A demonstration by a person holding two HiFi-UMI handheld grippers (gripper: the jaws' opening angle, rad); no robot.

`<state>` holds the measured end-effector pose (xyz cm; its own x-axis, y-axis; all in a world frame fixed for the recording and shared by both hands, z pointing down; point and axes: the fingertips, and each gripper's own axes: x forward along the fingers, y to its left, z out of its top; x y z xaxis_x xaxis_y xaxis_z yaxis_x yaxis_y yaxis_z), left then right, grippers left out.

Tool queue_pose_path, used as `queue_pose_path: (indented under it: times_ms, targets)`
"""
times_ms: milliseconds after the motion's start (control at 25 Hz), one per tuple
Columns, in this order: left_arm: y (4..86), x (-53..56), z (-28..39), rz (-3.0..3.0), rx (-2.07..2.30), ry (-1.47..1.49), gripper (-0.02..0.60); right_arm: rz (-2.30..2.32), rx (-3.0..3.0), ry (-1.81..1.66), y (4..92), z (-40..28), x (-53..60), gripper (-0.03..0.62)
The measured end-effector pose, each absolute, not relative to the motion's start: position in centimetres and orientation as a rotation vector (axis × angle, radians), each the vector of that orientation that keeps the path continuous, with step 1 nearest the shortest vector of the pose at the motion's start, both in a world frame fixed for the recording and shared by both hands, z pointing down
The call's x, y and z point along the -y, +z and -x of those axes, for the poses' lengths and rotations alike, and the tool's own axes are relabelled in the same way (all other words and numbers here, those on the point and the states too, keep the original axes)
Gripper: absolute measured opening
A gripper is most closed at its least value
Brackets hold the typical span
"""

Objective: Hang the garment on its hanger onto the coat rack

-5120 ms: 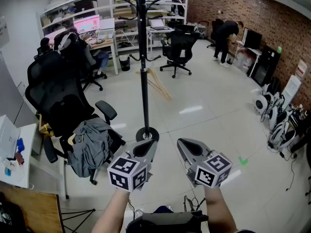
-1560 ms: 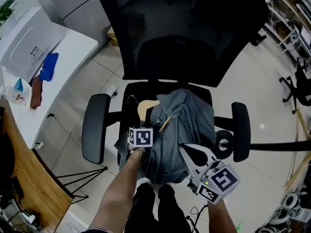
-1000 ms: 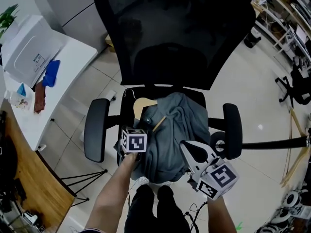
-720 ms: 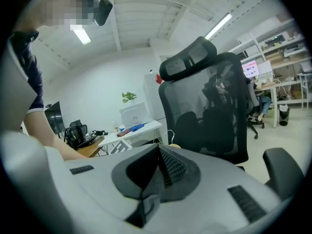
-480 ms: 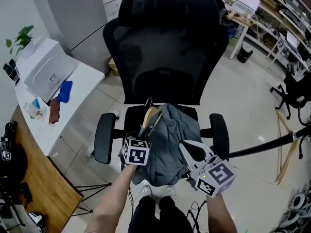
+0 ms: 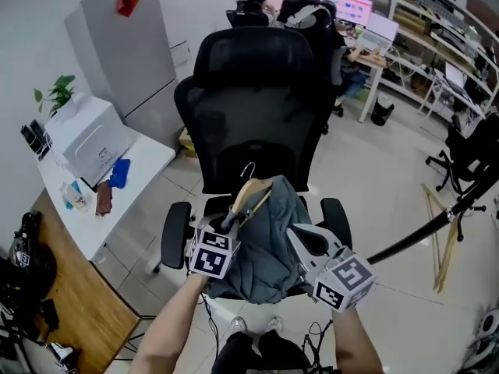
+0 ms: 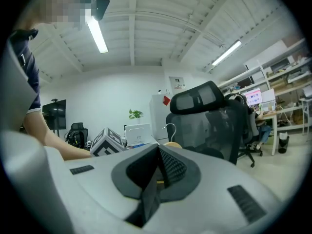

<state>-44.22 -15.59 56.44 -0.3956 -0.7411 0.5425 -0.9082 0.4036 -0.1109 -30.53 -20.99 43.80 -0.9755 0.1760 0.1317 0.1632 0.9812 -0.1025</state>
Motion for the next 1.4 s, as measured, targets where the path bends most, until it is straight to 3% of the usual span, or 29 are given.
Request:
queue_pose_path:
  times_ms: [880, 1400]
  targets:
    - [26.8, 8.0, 34.0, -2.133, 2.329, 0.632, 0.075, -0.217, 3.212, -0.168, 30.1, 19.4, 11.0, 0.002]
    - [19.0, 7.1, 22.5, -2.532, 2.091, 0.615, 0.075, -0.623, 3.188, -0.353, 22.1, 7.4, 11.0, 0.002]
